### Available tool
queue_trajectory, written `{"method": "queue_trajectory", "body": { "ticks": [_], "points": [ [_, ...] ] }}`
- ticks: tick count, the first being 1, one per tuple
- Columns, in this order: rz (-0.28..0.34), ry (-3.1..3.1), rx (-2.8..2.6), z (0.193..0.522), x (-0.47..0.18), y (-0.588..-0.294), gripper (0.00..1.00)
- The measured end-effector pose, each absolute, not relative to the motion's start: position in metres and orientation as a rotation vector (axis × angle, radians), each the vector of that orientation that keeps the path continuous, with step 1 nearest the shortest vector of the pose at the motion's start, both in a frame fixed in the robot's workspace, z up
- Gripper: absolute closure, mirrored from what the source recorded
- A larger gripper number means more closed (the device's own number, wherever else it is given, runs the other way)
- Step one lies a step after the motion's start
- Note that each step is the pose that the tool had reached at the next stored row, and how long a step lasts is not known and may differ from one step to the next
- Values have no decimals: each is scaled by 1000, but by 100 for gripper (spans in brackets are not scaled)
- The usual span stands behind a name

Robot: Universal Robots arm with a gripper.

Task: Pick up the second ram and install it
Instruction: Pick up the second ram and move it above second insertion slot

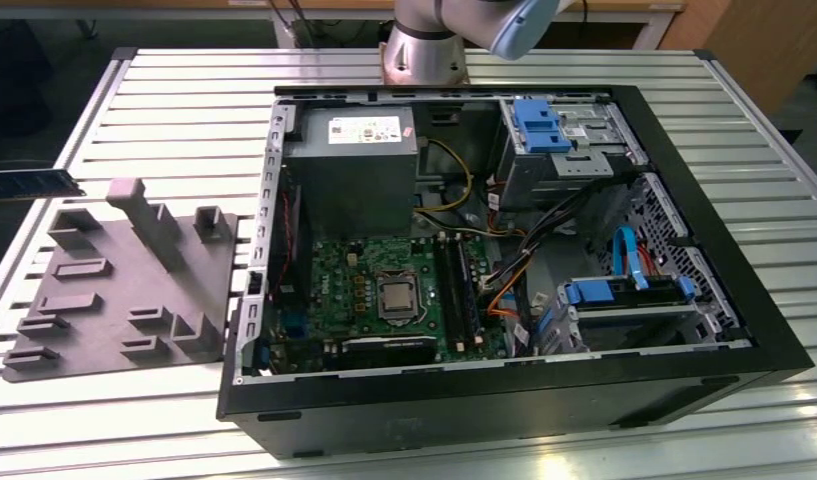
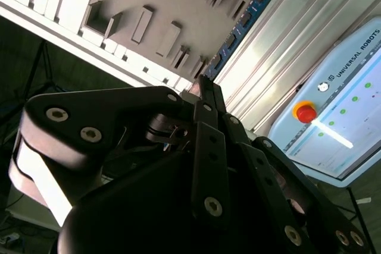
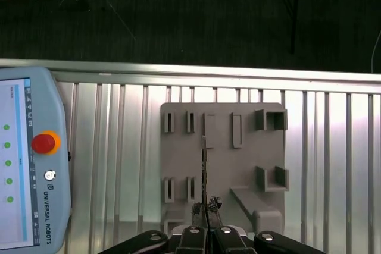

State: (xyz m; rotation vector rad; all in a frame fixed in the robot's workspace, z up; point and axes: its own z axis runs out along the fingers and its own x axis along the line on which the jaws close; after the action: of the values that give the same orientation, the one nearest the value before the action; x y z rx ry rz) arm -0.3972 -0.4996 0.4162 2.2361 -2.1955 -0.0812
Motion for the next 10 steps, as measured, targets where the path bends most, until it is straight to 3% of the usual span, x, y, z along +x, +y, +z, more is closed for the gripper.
{"method": "queue_trajectory", "body": {
  "ticks": [10],
  "points": [
    [-81, -2196, 2236, 416, -380, -500, 88]
  ]
}}
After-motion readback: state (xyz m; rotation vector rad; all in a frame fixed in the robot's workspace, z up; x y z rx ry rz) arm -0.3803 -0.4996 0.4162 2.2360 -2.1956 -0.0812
